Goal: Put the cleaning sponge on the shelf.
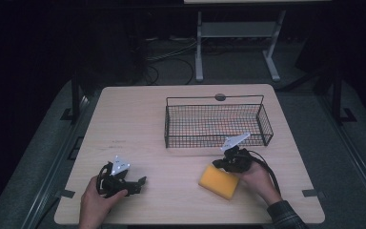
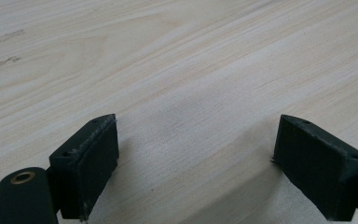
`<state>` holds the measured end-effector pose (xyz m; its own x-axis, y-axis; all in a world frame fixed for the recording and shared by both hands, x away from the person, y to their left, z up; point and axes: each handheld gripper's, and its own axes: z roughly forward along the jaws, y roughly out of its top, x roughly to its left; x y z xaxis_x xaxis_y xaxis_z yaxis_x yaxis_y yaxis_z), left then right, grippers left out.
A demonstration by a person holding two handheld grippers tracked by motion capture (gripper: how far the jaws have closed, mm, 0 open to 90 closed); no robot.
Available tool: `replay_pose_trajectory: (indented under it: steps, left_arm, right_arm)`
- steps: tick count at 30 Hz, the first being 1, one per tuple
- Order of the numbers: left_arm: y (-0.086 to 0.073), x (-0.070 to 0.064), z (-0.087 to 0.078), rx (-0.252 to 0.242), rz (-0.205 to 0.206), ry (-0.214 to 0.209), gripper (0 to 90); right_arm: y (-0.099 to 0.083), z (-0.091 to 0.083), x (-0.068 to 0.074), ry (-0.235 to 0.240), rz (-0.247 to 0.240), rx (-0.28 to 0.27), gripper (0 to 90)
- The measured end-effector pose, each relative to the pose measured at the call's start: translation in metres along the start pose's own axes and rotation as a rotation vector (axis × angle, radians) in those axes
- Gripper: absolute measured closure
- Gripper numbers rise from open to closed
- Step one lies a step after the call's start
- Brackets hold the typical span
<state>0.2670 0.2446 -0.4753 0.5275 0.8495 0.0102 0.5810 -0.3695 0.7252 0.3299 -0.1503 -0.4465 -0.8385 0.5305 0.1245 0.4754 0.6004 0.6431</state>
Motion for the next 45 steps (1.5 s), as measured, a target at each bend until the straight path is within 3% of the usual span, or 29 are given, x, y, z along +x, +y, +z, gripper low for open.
replay_pose_trajectory:
  steps: [6, 11, 15, 22, 26, 30, 39, 45]
  left_arm:
    - [0.000, 0.000, 0.000, 0.000, 0.000, 0.001, 13.0]
    - [0.000, 0.000, 0.000, 0.000, -0.001, 0.001, 13.0]
    - [0.000, 0.000, 0.000, 0.000, -0.001, 0.001, 13.0]
    - [0.000, 0.000, 0.000, 0.000, -0.001, 0.001, 13.0]
    - [0.000, 0.000, 0.000, 0.000, -0.001, 0.001, 13.0]
    - [0.000, 0.000, 0.000, 0.000, -0.001, 0.001, 13.0]
    - [0.000, 0.000, 0.000, 0.000, -0.001, 0.001, 13.0]
    - [0.000, 0.000, 0.000, -0.001, -0.001, 0.002, 13.0]
  right_arm:
    - [0.004, 0.005, 0.006, 0.011, -0.025, 0.013, 89.9]
    - [0.004, 0.001, 0.007, 0.008, -0.014, 0.021, 89.6]
    - [0.003, -0.006, 0.006, -0.004, 0.006, 0.027, 82.4]
    - [0.000, -0.012, 0.002, -0.037, 0.048, 0.031, 60.9]
    - [-0.002, -0.018, -0.003, -0.032, 0.095, 0.040, 41.5]
    - [-0.002, -0.027, -0.004, -0.061, 0.120, 0.049, 28.9]
    - [0.001, -0.043, 0.001, -0.061, 0.097, 0.113, 12.7]
    - [0.001, -0.049, 0.011, -0.039, 0.043, 0.160, 1.9]
